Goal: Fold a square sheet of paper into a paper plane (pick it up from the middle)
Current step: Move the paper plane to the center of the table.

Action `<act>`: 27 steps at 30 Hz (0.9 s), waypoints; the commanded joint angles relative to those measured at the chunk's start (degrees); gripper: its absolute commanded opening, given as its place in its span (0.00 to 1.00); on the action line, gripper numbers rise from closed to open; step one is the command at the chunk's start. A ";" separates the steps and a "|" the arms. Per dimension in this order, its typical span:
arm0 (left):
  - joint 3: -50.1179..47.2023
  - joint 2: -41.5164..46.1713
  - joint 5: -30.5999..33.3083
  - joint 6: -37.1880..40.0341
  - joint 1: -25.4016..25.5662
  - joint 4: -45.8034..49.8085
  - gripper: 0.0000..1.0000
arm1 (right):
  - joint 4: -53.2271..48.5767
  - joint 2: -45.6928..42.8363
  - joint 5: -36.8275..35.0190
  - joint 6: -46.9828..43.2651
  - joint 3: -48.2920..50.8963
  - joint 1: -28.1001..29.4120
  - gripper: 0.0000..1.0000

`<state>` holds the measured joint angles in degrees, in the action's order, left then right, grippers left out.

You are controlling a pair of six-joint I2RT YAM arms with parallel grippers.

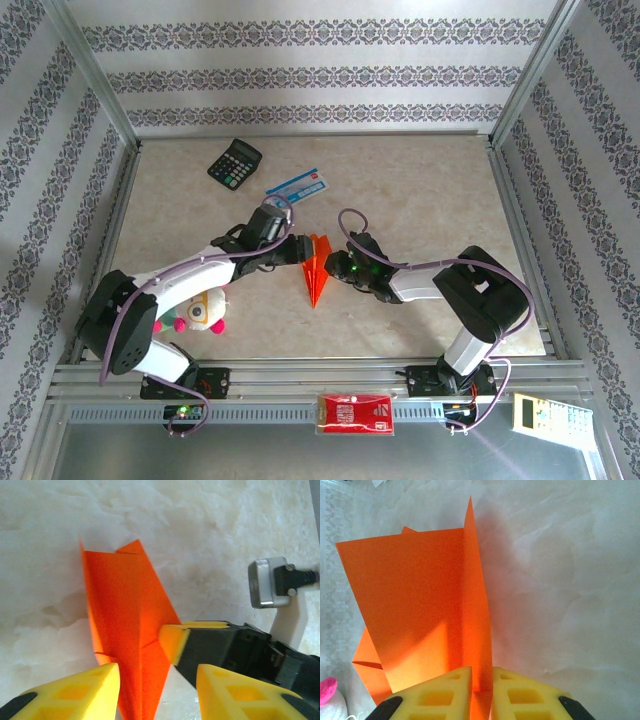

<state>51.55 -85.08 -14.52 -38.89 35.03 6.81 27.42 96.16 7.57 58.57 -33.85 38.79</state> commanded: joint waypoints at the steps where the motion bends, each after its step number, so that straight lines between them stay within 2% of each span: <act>1: 3.32 -3.74 3.45 2.52 1.66 5.61 0.43 | 2.48 -0.89 0.07 0.78 1.10 -0.02 0.17; 13: 11.82 -16.14 2.45 4.15 2.93 9.78 0.40 | 4.99 -1.83 -0.02 1.99 3.93 -0.60 0.17; 20: 16.96 -22.10 5.97 5.20 4.24 13.86 0.32 | 5.06 -4.52 0.94 1.66 5.10 -1.94 0.19; 27: 22.40 -28.20 8.84 5.27 5.22 18.22 0.30 | 5.01 -7.03 3.22 0.53 5.73 -4.34 0.23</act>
<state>71.42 -111.31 -8.75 -34.74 39.40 19.70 30.79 91.20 9.37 60.05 -29.28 35.48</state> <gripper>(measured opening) 0.306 0.225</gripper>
